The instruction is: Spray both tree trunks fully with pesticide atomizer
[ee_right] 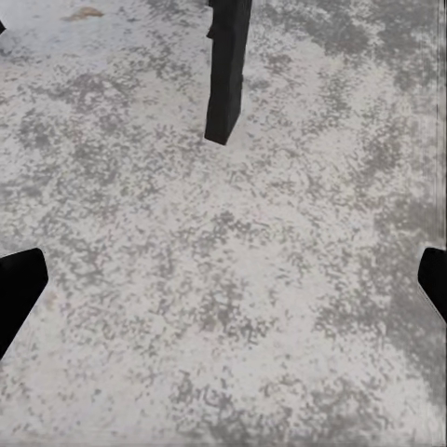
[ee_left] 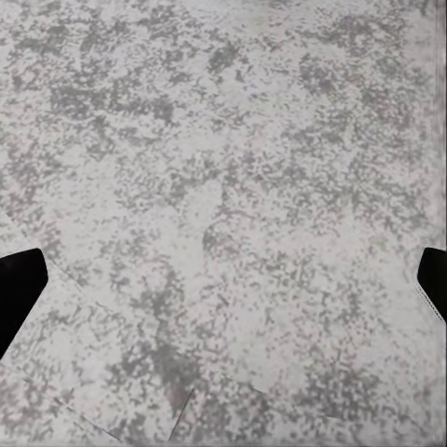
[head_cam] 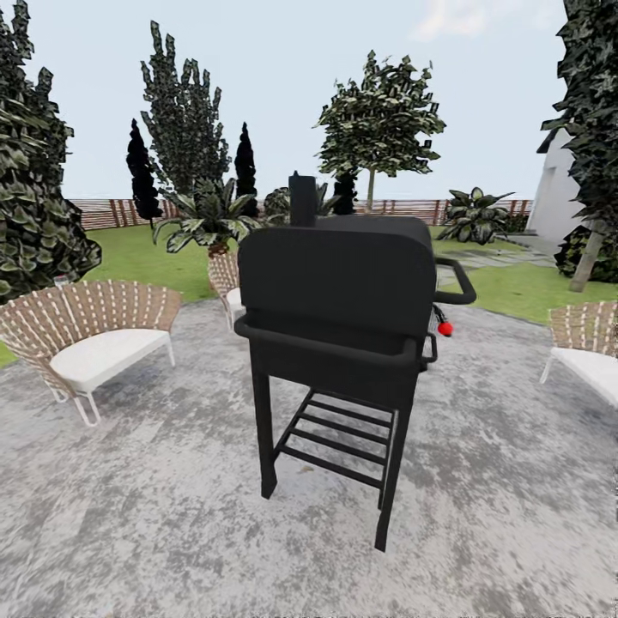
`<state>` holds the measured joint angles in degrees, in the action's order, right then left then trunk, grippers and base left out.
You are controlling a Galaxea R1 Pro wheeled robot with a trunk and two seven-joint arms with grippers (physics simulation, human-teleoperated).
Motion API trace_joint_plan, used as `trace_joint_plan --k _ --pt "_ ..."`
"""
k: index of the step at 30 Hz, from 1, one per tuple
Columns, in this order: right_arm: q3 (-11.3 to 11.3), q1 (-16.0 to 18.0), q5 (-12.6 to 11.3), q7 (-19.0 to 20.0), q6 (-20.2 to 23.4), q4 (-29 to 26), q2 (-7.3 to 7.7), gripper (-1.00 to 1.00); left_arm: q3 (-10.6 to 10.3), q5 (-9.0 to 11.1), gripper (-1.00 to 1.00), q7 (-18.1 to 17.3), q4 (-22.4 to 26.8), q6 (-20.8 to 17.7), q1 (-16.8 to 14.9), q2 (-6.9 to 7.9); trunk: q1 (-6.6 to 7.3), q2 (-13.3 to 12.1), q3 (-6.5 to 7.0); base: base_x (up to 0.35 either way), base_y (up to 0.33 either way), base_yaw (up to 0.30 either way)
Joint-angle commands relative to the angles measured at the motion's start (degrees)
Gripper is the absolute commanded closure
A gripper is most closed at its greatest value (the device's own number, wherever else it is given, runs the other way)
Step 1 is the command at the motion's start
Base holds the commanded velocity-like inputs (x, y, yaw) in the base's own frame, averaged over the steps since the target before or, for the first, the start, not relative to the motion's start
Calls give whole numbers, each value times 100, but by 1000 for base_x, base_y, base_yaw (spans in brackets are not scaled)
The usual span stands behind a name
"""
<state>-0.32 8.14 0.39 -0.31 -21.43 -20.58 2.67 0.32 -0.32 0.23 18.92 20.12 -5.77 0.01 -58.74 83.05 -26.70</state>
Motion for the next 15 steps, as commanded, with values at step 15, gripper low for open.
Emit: trace_joint_plan --k 15 --pt "5 9 12 4 -12 19 -4 -100 3 -12 -100 20 -3 19 -3 -7 1 3 -6 -72 -268 -1"
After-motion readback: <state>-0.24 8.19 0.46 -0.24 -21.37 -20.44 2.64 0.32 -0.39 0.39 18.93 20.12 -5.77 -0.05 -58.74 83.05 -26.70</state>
